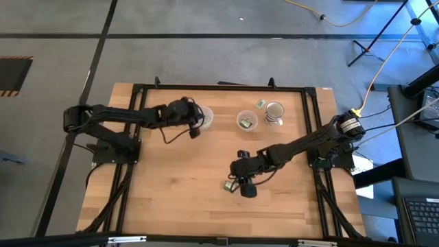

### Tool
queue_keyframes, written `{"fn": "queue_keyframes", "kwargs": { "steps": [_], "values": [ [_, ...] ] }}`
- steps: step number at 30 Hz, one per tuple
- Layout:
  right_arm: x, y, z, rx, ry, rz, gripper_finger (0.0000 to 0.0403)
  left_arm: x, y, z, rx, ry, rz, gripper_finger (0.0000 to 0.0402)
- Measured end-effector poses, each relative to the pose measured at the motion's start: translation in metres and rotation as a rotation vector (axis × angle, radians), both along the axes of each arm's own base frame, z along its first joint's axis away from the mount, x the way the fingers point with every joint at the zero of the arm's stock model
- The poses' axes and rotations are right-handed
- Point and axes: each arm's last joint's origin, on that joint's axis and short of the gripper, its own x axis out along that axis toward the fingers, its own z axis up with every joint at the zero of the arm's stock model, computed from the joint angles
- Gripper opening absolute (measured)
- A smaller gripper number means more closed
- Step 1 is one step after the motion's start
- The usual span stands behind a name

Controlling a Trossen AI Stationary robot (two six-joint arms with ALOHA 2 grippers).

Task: Pick and place Stevia / Truvia into bins
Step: Put the white stevia packet into the large transparent container

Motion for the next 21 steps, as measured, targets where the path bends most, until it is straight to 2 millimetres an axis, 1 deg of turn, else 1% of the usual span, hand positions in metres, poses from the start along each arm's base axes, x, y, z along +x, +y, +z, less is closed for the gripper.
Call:
{"fn": "queue_keyframes", "kwargs": {
  "steps": [2,4,7,16,21],
  "values": [
    [-0.002,0.004,-0.004,0.004,-0.014,0.014,0.0154,-0.003,0.005,-0.002,-0.064,-0.001,-0.002,0.0004],
    [-0.004,0.007,-0.007,0.009,-0.028,0.026,0.0154,-0.005,0.009,-0.004,-0.087,0.018,-0.001,0.0004],
    [-0.005,0.009,-0.013,0.018,-0.059,0.032,0.0154,-0.008,0.011,-0.006,-0.088,0.039,0.010,0.0004],
    [-0.016,0.007,-0.039,0.043,-0.073,0.013,0.0154,-0.008,0.012,-0.010,-0.087,0.074,0.029,0.0007],
    [-0.019,0.010,-0.044,0.056,-0.111,0.024,0.0154,-0.005,0.014,-0.019,-0.086,0.102,0.044,0.0008]
  ]
}}
